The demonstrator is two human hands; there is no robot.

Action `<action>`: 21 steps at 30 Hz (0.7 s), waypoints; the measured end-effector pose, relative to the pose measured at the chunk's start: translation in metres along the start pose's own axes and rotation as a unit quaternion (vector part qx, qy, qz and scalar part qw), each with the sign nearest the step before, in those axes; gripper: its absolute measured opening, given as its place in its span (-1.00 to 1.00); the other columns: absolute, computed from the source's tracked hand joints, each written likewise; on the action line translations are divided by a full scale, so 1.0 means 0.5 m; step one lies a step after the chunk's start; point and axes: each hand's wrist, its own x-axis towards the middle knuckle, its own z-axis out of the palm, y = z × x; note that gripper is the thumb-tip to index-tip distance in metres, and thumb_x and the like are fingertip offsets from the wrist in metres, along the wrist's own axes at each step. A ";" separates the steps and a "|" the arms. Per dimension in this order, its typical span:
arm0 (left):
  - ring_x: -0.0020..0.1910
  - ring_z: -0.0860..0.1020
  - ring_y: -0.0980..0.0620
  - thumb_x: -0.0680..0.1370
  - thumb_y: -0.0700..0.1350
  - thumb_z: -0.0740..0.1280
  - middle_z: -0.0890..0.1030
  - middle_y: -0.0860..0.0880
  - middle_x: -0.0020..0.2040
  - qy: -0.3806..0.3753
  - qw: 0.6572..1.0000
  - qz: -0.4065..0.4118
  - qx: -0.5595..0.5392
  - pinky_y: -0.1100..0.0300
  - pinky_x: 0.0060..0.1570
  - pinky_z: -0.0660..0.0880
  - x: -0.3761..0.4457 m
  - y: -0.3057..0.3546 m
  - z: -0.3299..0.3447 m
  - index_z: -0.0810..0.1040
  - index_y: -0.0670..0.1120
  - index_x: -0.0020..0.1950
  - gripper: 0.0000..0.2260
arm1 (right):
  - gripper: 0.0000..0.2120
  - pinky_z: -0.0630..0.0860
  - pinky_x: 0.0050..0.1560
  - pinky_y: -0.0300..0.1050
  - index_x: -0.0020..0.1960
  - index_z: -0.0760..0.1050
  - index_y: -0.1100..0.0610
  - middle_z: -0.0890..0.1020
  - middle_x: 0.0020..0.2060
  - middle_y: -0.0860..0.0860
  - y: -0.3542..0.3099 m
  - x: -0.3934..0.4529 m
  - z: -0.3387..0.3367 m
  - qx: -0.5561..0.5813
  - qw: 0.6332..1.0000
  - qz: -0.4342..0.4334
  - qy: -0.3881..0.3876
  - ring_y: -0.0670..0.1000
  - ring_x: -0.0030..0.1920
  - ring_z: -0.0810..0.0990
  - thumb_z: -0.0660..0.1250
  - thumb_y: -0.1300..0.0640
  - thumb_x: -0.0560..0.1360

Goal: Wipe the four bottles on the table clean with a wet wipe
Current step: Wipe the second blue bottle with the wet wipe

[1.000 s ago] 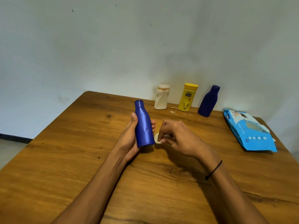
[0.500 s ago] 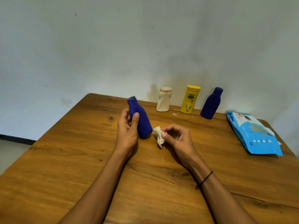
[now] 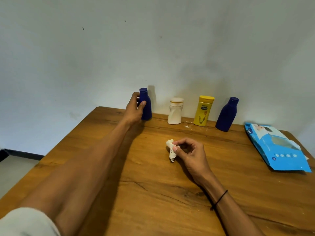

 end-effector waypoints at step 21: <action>0.44 0.48 -0.12 0.64 -0.25 0.38 0.47 -0.15 0.47 -0.068 0.992 -0.095 0.056 0.07 0.27 0.44 0.024 -0.070 0.024 0.21 -0.07 0.59 -0.42 | -0.86 0.61 0.16 0.23 -0.06 0.72 -0.02 0.73 -0.04 -0.08 0.021 0.008 -0.001 0.014 1.000 0.009 0.001 0.01 0.05 0.66 0.54 0.21 0.50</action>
